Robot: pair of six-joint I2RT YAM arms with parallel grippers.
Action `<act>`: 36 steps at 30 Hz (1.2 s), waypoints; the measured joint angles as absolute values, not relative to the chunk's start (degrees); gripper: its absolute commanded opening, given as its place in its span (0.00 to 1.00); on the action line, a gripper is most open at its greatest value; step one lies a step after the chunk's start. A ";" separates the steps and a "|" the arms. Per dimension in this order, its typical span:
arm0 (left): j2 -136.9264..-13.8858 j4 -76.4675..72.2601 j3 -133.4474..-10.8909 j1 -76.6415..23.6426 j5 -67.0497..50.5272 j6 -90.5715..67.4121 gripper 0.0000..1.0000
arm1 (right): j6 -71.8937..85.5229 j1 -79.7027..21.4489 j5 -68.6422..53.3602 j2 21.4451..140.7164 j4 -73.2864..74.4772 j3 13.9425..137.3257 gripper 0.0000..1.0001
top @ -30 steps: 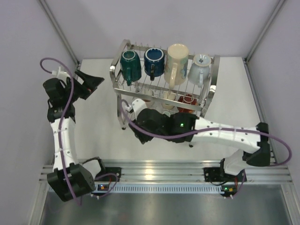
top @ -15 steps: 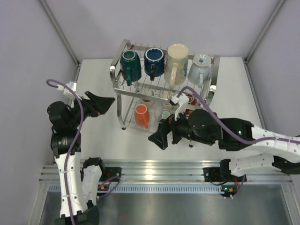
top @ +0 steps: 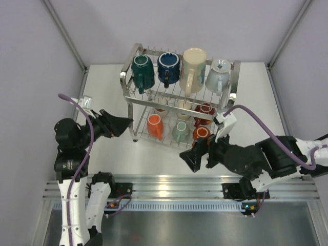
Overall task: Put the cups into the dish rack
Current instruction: Place the cup upside down on the dish rack
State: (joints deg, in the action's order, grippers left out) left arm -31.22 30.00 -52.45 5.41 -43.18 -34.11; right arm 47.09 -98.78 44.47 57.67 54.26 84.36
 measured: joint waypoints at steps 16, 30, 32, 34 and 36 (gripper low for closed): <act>-28.53 30.85 -52.45 0.62 -46.33 -31.90 0.86 | 77.58 -112.73 68.71 52.95 75.02 82.46 0.99; -28.21 30.94 -52.45 -2.22 -48.86 -29.58 0.86 | 79.57 -105.08 69.41 39.90 76.16 70.72 0.99; -28.21 30.96 -52.45 -2.37 -49.65 -29.10 0.86 | 78.48 -104.42 69.10 37.76 76.18 70.39 0.99; -28.21 30.94 -52.45 -2.55 -50.17 -28.67 0.87 | 76.16 -104.27 68.84 35.92 76.18 70.35 1.00; -28.21 30.96 -52.45 -2.76 -50.35 -28.49 0.87 | 73.89 -104.12 68.84 34.37 76.09 69.71 0.99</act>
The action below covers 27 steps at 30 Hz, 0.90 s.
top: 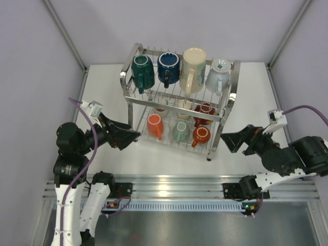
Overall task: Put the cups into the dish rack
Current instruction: Place the cup upside down on the dish rack
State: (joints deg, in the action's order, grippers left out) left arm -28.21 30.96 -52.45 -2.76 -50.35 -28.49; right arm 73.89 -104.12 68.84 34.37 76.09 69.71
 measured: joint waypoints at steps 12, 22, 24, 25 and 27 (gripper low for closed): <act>-28.21 30.92 -51.72 -2.79 -47.92 -28.69 0.87 | 64.84 -104.09 70.19 28.58 72.23 65.32 1.00; -28.23 30.92 -50.65 -2.79 -45.65 -29.85 0.88 | 65.93 -104.09 72.34 32.95 73.89 66.54 1.00; -28.25 30.89 -50.68 -2.79 -45.69 -29.87 0.88 | 65.47 -104.09 72.29 32.62 73.36 66.43 0.99; -28.25 30.89 -50.68 -2.79 -45.87 -29.87 0.88 | 65.28 -104.09 72.25 32.45 73.08 66.41 0.99; -28.27 30.89 -50.68 -2.79 -46.30 -29.87 0.88 | 65.08 -104.09 72.18 32.23 72.77 66.35 0.99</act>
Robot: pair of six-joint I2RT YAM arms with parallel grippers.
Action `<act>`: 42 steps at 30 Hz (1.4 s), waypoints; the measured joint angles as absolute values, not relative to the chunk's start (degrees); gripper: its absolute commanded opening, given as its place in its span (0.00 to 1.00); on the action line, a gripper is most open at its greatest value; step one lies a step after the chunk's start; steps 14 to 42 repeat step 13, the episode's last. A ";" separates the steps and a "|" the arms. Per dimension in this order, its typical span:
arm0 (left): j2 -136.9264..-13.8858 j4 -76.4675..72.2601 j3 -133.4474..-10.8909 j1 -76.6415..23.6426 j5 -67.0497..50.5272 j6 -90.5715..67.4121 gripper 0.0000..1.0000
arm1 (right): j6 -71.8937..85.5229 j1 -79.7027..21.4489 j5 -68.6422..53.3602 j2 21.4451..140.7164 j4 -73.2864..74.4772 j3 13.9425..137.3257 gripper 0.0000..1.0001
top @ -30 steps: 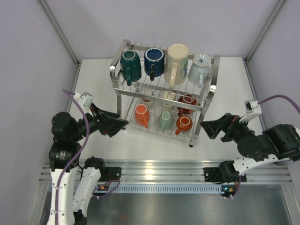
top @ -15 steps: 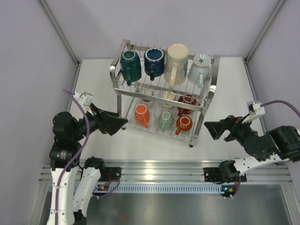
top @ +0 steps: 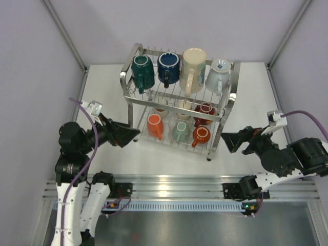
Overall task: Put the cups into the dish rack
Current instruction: Place the cup upside down on the dish rack
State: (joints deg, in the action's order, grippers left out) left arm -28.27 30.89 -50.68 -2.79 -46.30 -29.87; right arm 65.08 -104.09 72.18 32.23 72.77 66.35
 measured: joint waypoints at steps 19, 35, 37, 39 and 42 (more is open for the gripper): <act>-28.27 30.89 -50.85 -2.81 -46.68 -29.89 0.87 | 64.05 -104.09 71.07 31.83 71.33 65.95 0.99; -28.27 30.89 -50.85 -2.81 -46.68 -29.89 0.87 | 64.05 -104.09 71.07 31.83 71.33 65.95 0.99; -28.27 30.89 -50.85 -2.81 -46.68 -29.89 0.87 | 64.05 -104.09 71.07 31.83 71.33 65.95 0.99; -28.27 30.89 -50.85 -2.81 -46.68 -29.89 0.87 | 64.05 -104.09 71.07 31.83 71.33 65.95 0.99; -28.27 30.89 -50.85 -2.81 -46.68 -29.89 0.87 | 64.05 -104.09 71.07 31.83 71.33 65.95 0.99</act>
